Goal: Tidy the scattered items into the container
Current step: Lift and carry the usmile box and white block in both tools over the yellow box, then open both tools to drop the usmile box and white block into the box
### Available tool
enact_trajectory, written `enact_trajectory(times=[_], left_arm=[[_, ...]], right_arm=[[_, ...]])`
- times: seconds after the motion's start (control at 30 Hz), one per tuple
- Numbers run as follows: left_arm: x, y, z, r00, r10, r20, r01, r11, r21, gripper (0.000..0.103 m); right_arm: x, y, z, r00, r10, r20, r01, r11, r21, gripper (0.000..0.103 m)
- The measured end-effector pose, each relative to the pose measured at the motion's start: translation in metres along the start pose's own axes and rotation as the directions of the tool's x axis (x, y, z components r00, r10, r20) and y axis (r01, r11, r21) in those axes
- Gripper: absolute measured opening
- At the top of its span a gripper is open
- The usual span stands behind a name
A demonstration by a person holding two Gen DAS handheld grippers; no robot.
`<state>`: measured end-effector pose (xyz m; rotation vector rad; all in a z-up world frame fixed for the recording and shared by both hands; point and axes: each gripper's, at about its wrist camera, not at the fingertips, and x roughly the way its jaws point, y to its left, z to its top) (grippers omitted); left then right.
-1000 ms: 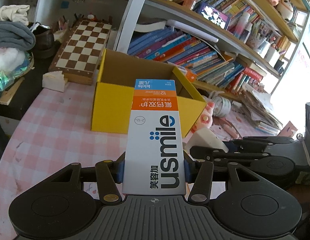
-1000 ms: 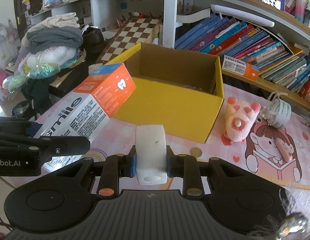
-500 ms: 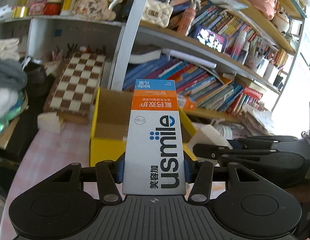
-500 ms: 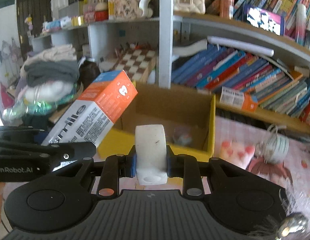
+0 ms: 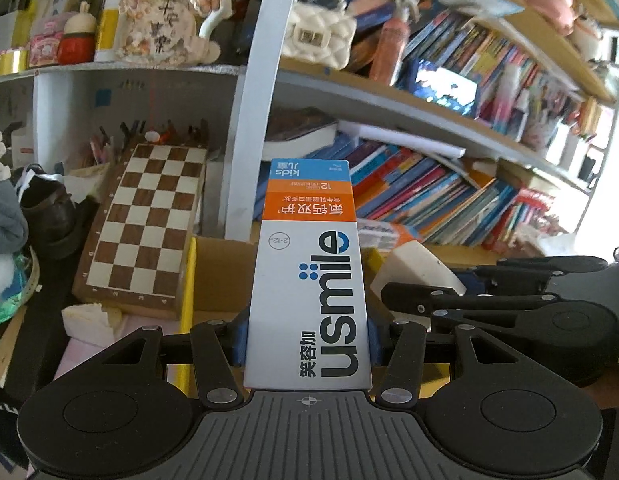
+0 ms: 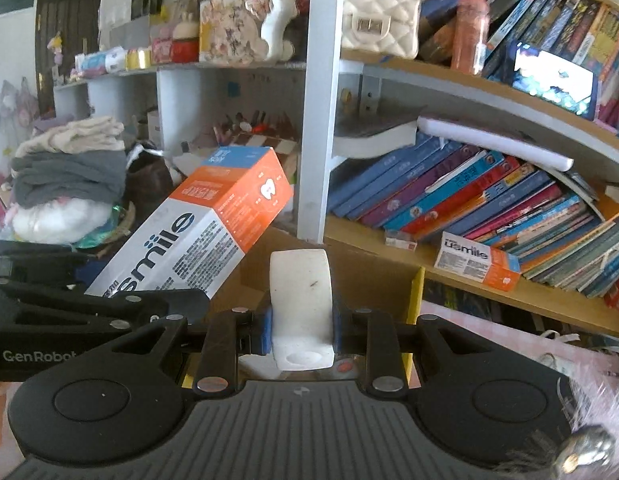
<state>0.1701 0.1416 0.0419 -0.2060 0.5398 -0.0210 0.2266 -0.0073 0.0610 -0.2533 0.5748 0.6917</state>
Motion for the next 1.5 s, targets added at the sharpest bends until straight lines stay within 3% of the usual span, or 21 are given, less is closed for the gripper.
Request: enact_trajectory(times=[0.27,0.67,1.03,1.2,1.5], left_arm=[[0.042,0.011,-0.007,0.995,0.055,-0.085,-0.054,0.998,0.018,0.051],[0.07,0.019,-0.02,0.976,0.14,-0.165,-0.135,0.99,0.036,0.051],[0.077,0.017,-0.014,0.975,0.162,-0.152,-0.16,0.987,0.023,0.051],[0.063,0.017,-0.007,0.985,0.146,-0.088,-0.146,0.989,0.009,0.068],[0.047,0.013,-0.012,0.985,0.159,-0.068,-0.158,0.987,0.017,0.072]], right_arm=[[0.058,-0.013,0.004,0.996,0.015,-0.093,-0.017,1.0,-0.025,0.024],[0.127,-0.02,0.01,0.977,0.041,-0.207,-0.058,0.995,-0.078,0.024],[0.148,-0.021,0.018,0.966,0.06,-0.251,-0.088,0.991,-0.104,0.024],[0.15,-0.023,0.023,0.968,0.058,-0.246,-0.087,0.99,-0.11,0.024],[0.157,-0.011,0.031,0.97,0.064,-0.234,-0.096,0.987,-0.132,0.024]])
